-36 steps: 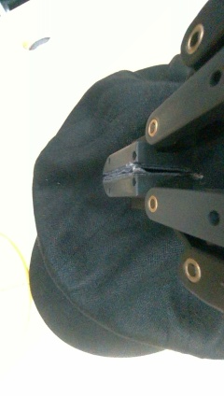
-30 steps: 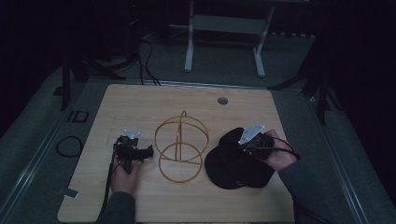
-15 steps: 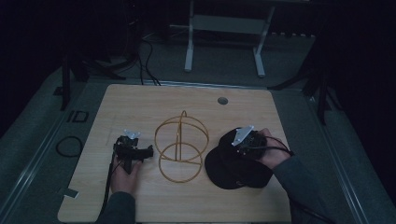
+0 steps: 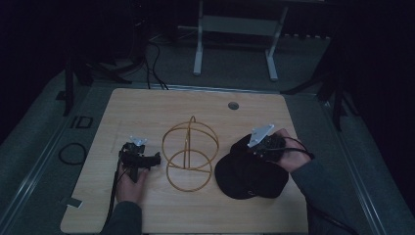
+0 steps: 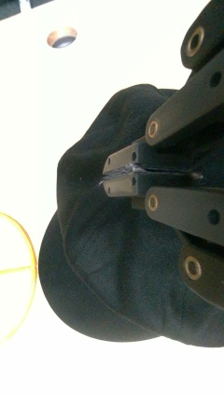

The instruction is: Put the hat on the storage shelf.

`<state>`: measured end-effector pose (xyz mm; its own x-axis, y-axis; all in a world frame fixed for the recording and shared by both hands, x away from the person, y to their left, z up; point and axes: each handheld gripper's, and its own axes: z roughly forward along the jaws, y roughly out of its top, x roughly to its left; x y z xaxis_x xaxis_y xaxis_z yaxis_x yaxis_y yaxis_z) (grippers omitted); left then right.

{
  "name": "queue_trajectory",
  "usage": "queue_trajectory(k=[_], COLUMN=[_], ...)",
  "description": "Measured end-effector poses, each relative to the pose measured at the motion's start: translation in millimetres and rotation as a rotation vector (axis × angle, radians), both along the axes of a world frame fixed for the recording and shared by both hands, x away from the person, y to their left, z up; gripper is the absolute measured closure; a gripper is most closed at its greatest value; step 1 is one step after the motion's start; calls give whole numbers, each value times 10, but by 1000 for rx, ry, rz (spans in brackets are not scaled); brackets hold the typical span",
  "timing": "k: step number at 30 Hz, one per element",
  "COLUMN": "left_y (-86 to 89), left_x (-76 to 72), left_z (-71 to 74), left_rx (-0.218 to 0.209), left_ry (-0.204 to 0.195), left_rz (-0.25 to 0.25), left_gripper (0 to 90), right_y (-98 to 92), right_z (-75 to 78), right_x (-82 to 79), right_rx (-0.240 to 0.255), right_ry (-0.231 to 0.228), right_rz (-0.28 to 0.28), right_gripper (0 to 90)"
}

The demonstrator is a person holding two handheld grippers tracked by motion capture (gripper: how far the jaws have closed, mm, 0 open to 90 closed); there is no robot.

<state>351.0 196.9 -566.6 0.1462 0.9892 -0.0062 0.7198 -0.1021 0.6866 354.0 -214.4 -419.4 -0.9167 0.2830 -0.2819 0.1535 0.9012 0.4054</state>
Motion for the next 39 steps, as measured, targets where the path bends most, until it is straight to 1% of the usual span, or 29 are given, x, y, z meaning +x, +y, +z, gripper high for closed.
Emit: queue_trajectory(k=[2, 3, 4, 5, 6, 7, 10, 11, 12, 13, 14, 15, 16, 18, 19, 20, 22, 26, 27, 29, 31, 32, 33, 35, 37, 38, 39], left_y=[0, -1, -1, 0, 0, -1, 0, 0, 0, 0, 0, 0, 0, 0, 0, 0, 0, 0, 0, 0, 0, 0, 0, 0, 0, 0, 0], left_x=[0, 0, 0, 0, 0, 0, 0, 0, 0, 0, 0, 0, 0, 0, 0, 0, 0, 0, 0, 0, 0, 0, 0, 0, 0, 0, 0], left_z=[0, 0, 0, 0, 0, 0, 0, 0, 0, 0, 0, 0, 0, 0, 0, 0, 0, -1, 0, 0, 0, 0, 0, 0, 0, 0, 0], left_rx=[-1, -1, -1, 0, 0, -1, 0, 0, 0, 0, 0, 0, 0, 0, 0, 0, 0, 0, 0, 0, 0, 0, 0, 0, 0, 0, 0], left_ry=[0, 0, 0, 0, 0, 0, 0, 0, 0, 0, 0, 0, 0, 0, 0, 0, 0, -1, 0, 0, 0, 0, 0, 0, 0, 0, 0], left_rz=[0, 0, 0, 0, 0, 0, 0, 0, 0, 0, 0, 0, 0, 0, 0, 0, 0, 0, 0, 0, 0, 0, 0, 0, 0, 0, 0], left_gripper=[34, 34, 34, 34, 34, 34, 34, 34, 34, 34, 34, 34, 34, 34, 34, 34, 34, 34, 34, 34, 34, 34, 34, 34, 34, 34, 34], right_y=[11, 15, 15, 19, 29, 39, 75, 88, 99, 108, 116, 120, 121, 123, 124, 124, 120, 108, 108, 108, 101, 98, 95, 98, 100, 103, 102], right_z=[-15, -24, -24, -31, -42, -47, -62, -69, -79, -90, -101, -112, -126, -162, -183, -206, -239, -291, -302, -322, -334, -346, -354, -379, -401, -418, -426], right_x=[15, 24, 24, 36, 48, 53, 81, 89, 103, 113, 125, 136, 149, 172, 179, 185, 196, 224, 227, 231, 234, 237, 238, 236, 238, 240, 240], right_rx=[-12, -19, -19, -18, -21, -30, -44, -58, -70, -78, -86, -88, -89, -98, -105, -111, -121, -128, -138, -157, -171, -180, -188, -209, -220, -223, -225], right_ry=[8, 12, 12, 23, 31, 30, 30, 20, 22, 33, 37, 49, 70, 83, 101, 102, 119, 113, 110, 104, 111, 96, 105, 95, 94, 95, 103], right_rz=[7, 11, 11, 13, 21, 19, 6, -3, -7, -9, -13, -10, -4, -9, -9, -13, -9, -23, -30, -39, -34, -40, -38, -41, -35, -40, -33], right_gripper=[869, 819, 819, 735, 601, 492, 248, 193, 172, 145, 141, 139, 137, 114, 110, 101, 97, 100, 131, 143, 211, 220, 249, 292, 361, 397, 456])
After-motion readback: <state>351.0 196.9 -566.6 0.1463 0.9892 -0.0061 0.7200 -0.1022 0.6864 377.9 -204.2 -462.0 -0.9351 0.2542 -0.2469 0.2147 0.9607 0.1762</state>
